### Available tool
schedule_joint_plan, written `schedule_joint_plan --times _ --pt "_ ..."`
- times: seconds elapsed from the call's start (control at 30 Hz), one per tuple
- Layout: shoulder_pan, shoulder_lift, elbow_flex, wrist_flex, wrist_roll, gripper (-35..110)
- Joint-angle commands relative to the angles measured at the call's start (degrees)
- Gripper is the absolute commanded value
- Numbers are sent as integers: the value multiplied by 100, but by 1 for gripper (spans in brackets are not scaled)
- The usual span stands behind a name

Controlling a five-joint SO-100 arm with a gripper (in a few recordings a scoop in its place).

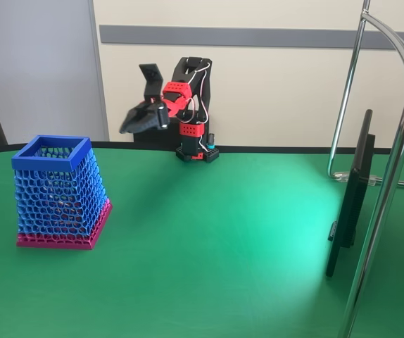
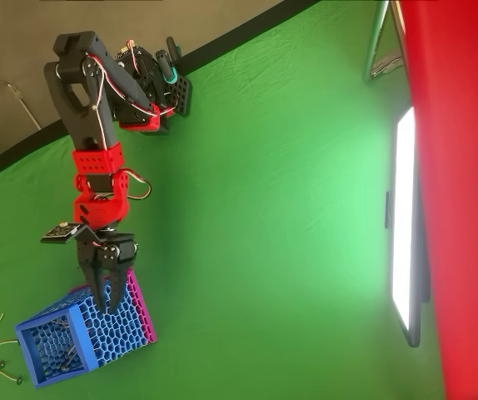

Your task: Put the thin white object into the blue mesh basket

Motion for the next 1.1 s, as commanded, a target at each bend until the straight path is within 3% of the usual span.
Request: schedule_joint_plan --times 0.0,0.7,1.07 --pt "-255 457 193 -105 220 14" --pt "-1600 2813 2936 -97 3050 8" --pt "-1670 4148 3516 1802 5212 0"
